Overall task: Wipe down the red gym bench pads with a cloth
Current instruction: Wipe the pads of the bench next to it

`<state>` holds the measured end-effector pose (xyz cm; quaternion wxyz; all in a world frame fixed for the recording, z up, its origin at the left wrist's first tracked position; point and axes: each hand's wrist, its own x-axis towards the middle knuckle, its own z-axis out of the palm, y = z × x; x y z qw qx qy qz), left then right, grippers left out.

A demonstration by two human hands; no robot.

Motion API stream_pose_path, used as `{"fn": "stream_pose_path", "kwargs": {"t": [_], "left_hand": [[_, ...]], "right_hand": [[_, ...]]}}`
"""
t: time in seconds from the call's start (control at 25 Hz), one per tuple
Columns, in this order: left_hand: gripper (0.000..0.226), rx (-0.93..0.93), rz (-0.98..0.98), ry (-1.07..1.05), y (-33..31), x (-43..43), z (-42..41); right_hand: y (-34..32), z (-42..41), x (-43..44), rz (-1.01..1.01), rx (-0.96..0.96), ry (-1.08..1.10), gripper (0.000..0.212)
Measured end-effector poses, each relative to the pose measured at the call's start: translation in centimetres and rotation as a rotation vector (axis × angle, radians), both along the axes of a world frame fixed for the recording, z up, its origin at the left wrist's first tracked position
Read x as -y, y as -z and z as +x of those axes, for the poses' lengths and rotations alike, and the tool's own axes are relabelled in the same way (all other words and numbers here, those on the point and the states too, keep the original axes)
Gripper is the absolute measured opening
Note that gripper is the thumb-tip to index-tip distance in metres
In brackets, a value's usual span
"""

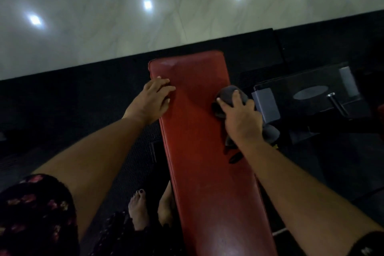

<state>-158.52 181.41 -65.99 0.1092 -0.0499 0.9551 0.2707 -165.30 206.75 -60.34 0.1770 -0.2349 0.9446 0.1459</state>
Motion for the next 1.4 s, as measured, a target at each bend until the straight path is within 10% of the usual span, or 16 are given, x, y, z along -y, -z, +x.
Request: {"fn": "stream_pose_path", "kwargs": {"t": [0.32, 0.8, 1.2, 1.4], "left_hand": [[0.06, -0.025, -0.062, -0.039, 1.1, -5.5, 7.8], [0.062, -0.095, -0.211, 0.245, 1.5, -6.6, 11.5], [0.105, 0.016, -0.327, 0.542, 1.2, -3.1, 9.7], [0.108, 0.094, -0.28, 0.538, 0.3, -3.6, 9.2]], "right_hand": [[1.1, -0.6, 3.7, -0.038, 0.011, 0.255, 0.053], [0.5, 1.3, 13.5, -0.03, 0.048, -0.688, 0.047], [-0.9, -7.2, -1.4, 0.141, 0.012, -0.188, 0.057], [0.4, -6.2, 4.8, -0.011, -0.059, -0.053, 0.05]]}}
